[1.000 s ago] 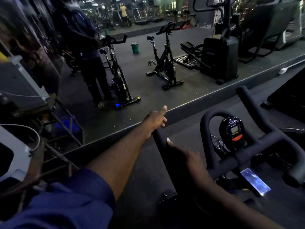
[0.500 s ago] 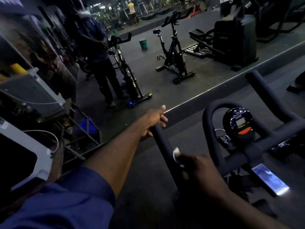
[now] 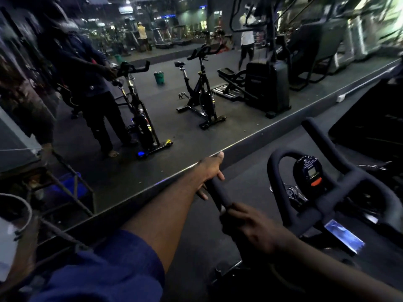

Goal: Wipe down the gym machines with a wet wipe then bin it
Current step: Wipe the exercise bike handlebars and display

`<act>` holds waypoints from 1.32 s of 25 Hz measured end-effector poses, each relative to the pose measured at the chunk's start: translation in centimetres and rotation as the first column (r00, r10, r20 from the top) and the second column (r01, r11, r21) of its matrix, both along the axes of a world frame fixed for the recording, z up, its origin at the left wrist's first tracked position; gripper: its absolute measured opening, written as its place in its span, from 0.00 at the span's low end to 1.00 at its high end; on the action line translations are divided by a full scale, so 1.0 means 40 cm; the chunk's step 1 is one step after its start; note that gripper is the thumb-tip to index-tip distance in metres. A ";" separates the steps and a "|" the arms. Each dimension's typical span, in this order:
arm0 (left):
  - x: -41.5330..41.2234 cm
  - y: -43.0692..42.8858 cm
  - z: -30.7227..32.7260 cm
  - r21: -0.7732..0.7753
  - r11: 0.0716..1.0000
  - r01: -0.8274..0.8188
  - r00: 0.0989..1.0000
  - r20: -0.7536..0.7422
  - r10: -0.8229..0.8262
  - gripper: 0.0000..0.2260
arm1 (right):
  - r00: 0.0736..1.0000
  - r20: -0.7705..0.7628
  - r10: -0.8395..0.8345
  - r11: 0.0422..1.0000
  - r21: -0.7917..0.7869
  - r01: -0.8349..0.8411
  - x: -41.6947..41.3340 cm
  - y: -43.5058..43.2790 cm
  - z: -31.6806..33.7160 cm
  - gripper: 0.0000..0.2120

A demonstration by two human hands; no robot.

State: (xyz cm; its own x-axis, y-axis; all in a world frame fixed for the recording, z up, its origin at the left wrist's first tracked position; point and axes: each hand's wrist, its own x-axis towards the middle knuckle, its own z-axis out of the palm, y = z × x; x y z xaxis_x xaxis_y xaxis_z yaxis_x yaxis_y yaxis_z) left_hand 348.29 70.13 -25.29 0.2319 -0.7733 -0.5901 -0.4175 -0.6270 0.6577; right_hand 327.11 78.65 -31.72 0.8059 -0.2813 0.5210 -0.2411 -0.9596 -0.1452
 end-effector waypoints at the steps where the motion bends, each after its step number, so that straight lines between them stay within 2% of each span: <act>1: -0.001 -0.003 -0.005 -0.023 1.000 0.001 1.000 0.019 -0.001 0.40 | 0.997 -0.070 0.019 0.999 -0.035 -0.021 -0.014 0.009 0.015 0.20; 2: -0.002 -0.008 -0.007 -0.033 0.999 0.011 0.999 0.033 -0.009 0.41 | 0.990 -0.115 0.079 0.995 -0.054 -0.086 -0.011 0.000 0.030 0.10; 3: -0.003 -0.014 -0.011 -0.049 0.999 0.020 0.999 0.027 -0.018 0.40 | 0.984 -0.156 0.088 0.994 -0.049 -0.097 0.018 -0.008 0.072 0.08; 6: -0.010 -0.013 -0.004 -0.164 0.986 -0.014 0.999 -0.042 0.007 0.33 | 0.994 -0.012 -0.107 0.994 -0.019 0.107 0.149 -0.054 0.179 0.02; 8: -0.006 -0.007 0.004 -0.136 0.991 -0.009 0.993 -0.114 -0.007 0.33 | 0.989 0.009 -0.145 0.982 -0.120 0.145 0.162 -0.032 0.144 0.07; 10: -0.001 -0.004 0.001 -0.059 0.997 0.049 0.988 -0.142 -0.057 0.36 | 0.985 -0.112 -0.134 0.977 -0.183 0.113 0.073 0.036 0.057 0.03; 12: 0.001 -0.007 -0.004 -0.041 0.996 0.080 0.989 -0.125 -0.085 0.36 | 0.972 -0.193 -0.134 0.990 0.003 0.138 -0.049 0.099 0.025 0.11; 14: -0.005 -0.005 0.005 -0.059 0.991 0.122 0.989 -0.077 -0.127 0.33 | 0.948 -0.235 -0.215 0.948 0.182 0.260 -0.107 0.108 0.041 0.06; 16: -0.016 0.016 0.029 -0.067 0.986 0.150 0.988 -0.020 -0.151 0.30 | 0.903 -0.129 -0.410 0.852 0.301 0.429 -0.067 0.061 0.081 0.03; 18: -0.017 0.033 0.043 -0.077 0.987 0.138 0.990 0.017 -0.137 0.28 | 0.785 0.033 -0.618 0.718 0.430 0.547 0.032 -0.004 0.111 0.12; 19: -0.015 0.037 0.045 -0.074 0.989 0.126 0.992 0.019 -0.125 0.27 | 0.727 0.060 -0.684 0.618 0.576 0.534 0.083 -0.016 0.122 0.12; 20: -0.016 0.040 0.046 -0.071 0.990 0.120 0.993 0.018 -0.119 0.28 | 0.706 0.100 -0.701 0.575 0.665 0.477 0.120 -0.014 0.115 0.09; 21: -0.015 0.043 0.045 -0.076 0.990 0.116 0.993 0.014 -0.115 0.28 | 0.701 0.152 -0.697 0.580 0.695 0.426 0.135 -0.004 0.093 0.07; 23: -0.015 0.039 0.035 -0.103 0.990 0.099 0.995 0.005 -0.099 0.26 | 0.694 0.190 -0.695 0.576 0.724 0.380 0.095 0.038 0.037 0.09; 24: -0.016 0.030 0.027 -0.118 0.989 0.093 0.996 0.005 -0.093 0.25 | 0.719 0.145 -0.680 0.585 0.698 0.413 0.050 0.061 0.027 0.09; 26: -0.016 0.012 0.013 -0.130 0.986 0.102 0.995 0.011 -0.101 0.26 | 0.852 -0.036 -0.522 0.728 0.502 0.467 -0.043 0.076 0.045 0.13; 27: -0.016 0.006 0.007 -0.127 0.986 0.110 0.994 0.015 -0.109 0.27 | 0.890 -0.169 -0.424 0.786 0.419 0.454 -0.068 0.075 0.068 0.16; 28: -0.015 0.002 0.005 -0.126 0.985 0.115 0.993 0.012 -0.114 0.28 | 0.889 -0.262 -0.376 0.827 0.338 0.449 -0.071 0.060 0.089 0.17; 29: -0.014 0.000 0.004 -0.126 0.984 0.126 0.992 0.008 -0.126 0.28 | 0.883 -0.252 -0.395 0.846 0.276 0.457 -0.051 0.039 0.109 0.15; 30: -0.015 0.005 0.011 -0.122 0.983 0.137 0.991 0.008 -0.137 0.28 | 0.879 -0.137 -0.457 0.840 0.256 0.478 -0.014 0.021 0.125 0.11; 32: -0.016 0.014 0.024 -0.116 0.986 0.121 0.993 0.019 -0.120 0.26 | 0.780 0.227 -0.583 0.792 0.373 0.483 0.079 0.013 0.129 0.03; 33: -0.017 0.017 0.026 -0.124 0.986 0.115 0.993 0.024 -0.113 0.25 | 0.743 0.302 -0.598 0.785 0.406 0.468 0.108 0.025 0.113 0.03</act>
State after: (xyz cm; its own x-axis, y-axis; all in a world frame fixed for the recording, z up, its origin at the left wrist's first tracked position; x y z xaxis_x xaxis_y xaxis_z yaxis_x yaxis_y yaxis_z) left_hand 347.61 70.80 -24.24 0.1470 -0.8625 -0.4842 -0.4929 -0.4883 0.7202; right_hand 331.45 79.67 -27.19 0.2172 -0.7862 0.5786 -0.5580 -0.5864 -0.5872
